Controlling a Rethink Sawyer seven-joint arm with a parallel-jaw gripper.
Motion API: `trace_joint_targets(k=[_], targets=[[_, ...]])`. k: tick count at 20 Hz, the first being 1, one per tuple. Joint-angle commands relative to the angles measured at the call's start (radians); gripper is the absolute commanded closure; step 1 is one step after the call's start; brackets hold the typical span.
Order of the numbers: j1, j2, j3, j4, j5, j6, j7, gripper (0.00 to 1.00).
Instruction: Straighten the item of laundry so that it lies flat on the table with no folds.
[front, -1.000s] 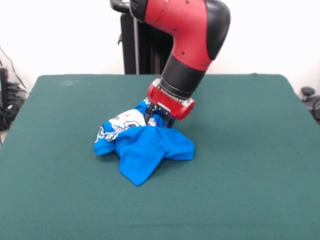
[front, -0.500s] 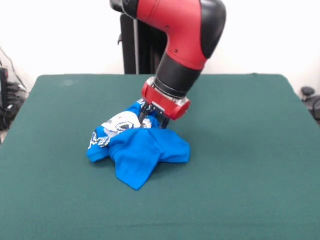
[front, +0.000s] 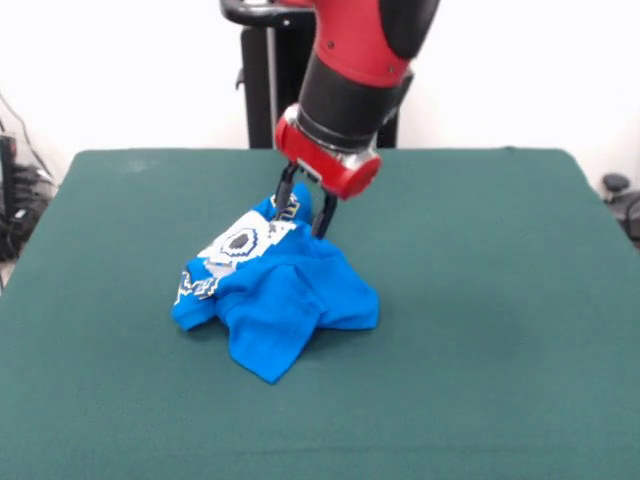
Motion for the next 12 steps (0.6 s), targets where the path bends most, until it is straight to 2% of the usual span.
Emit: trace_joint_targets(k=[1,4,12], targets=[[-0.042,-0.081,0.215,-0.061,0.026,0.182,-0.087,0.0],[-0.015,-0.019,0.184,-0.092,-0.001,0.038,0.002,0.0],[0.041,0.143,0.126,-0.177,-0.01,-0.15,0.127,0.0]])
